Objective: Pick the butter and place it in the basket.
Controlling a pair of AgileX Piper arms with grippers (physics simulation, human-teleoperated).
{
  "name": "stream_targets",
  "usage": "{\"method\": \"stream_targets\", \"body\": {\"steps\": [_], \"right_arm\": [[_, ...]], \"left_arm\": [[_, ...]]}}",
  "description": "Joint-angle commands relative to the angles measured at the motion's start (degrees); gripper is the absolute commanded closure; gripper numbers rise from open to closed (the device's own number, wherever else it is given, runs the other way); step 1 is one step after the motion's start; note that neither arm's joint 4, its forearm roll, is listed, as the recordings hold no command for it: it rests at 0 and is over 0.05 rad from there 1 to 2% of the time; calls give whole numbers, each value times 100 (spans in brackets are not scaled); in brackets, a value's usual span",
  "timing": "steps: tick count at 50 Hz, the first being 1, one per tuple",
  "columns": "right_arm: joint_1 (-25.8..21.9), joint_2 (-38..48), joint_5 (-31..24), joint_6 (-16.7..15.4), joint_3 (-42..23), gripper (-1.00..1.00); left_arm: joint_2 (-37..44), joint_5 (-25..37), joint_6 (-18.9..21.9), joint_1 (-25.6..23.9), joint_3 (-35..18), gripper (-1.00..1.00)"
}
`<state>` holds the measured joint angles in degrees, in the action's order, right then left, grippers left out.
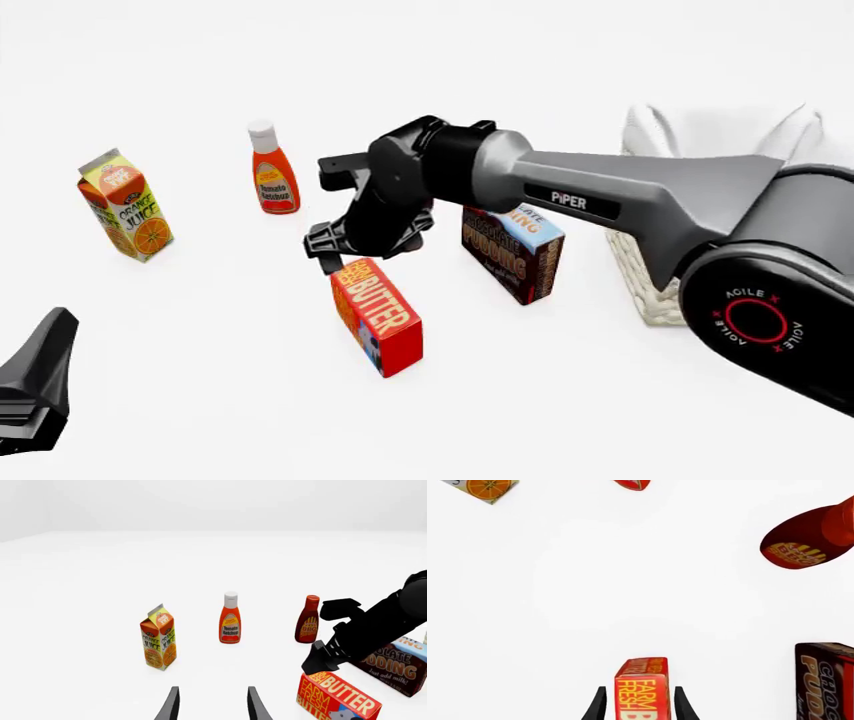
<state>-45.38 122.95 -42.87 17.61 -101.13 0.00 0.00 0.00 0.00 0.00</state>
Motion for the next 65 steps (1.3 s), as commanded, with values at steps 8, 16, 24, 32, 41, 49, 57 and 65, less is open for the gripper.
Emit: {"method": "stream_targets", "body": {"steps": [8, 16, 24, 32, 41, 49, 57, 65], "right_arm": [[-49, 146, 156, 113, 84, -100], [-66, 123, 251, 174, 235, -100], [-88, 116, 298, 216, 307, -100], [-90, 137, 368, 246, 386, -100], [-112, 172, 435, 301, 449, -100], [-94, 208, 490, 326, 485, -100], [-108, 269, 556, 369, 519, -100], [-118, 376, 591, 388, 490, -100]], "left_arm": [[0, 0, 0, 0, 0, -100], [0, 0, 0, 0, 0, -100], [0, 0, 0, 0, 0, -100], [0, 0, 0, 0, 0, -100], [0, 0, 0, 0, 0, -100], [0, 0, 0, 0, 0, -100], [0, 0, 0, 0, 0, -100], [0, 0, 0, 0, 0, -100]]}}
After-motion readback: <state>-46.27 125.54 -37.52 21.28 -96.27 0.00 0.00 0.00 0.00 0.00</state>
